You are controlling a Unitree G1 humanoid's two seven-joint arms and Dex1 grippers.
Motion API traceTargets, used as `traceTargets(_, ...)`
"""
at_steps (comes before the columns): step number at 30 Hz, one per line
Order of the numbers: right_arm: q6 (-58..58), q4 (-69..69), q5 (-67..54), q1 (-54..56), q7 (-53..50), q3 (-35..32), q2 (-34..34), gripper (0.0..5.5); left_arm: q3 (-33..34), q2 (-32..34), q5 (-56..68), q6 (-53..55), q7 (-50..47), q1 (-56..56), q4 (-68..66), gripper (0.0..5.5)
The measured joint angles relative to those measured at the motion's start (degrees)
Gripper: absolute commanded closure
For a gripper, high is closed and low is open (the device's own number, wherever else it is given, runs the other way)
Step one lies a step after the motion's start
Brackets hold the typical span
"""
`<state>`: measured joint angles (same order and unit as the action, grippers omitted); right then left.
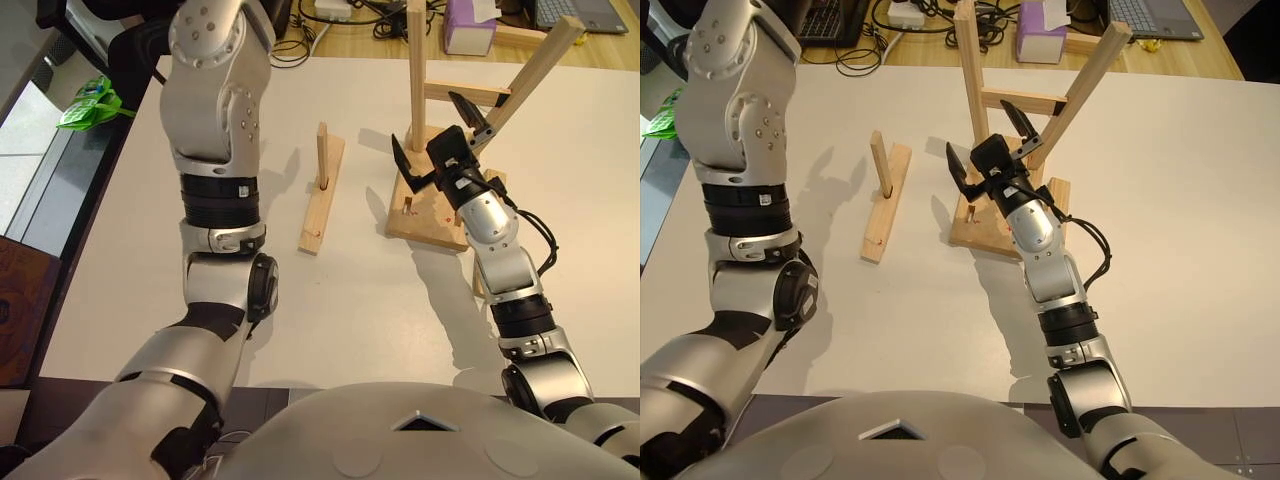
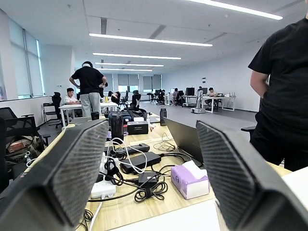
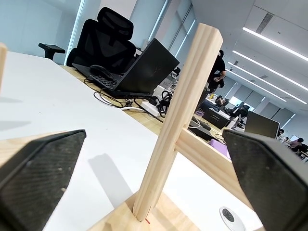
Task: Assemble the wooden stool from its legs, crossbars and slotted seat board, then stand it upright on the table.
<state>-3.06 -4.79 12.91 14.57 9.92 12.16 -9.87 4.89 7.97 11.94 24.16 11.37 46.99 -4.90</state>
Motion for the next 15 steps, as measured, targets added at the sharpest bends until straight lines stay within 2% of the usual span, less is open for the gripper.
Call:
traceTargets(5, -0.05, 0.02, 0.13, -0.08, -0.07, 0.06, -0.05, 0.1, -2.44, -1.73, -3.04, -4.66, 0.11, -11.46, -14.63, 2.15)
traceTargets(7, -0.05, 0.01, 0.14, -0.09, 0.05, 0.07, -0.12, 0.1, -3.31, -2.15, -4.07, -10.1, 0.24, -12.18, -18.6, 2.15)
traceTargets(11, -0.05, 0.01, 0.25, -0.12, 0.2, 0.09, -0.15, 0.1, -3.71, -1.95, -4.6, -12.37, 0.55, -11.59, -20.08, 2.15)
traceTargets(15, -0.07, 0.0, 0.38, -0.13, 0.26, 0.15, -0.1, 0.1, -2.62, -1.77, -3.62, -8.79, 0.2, -11.18, -16.16, 2.15)
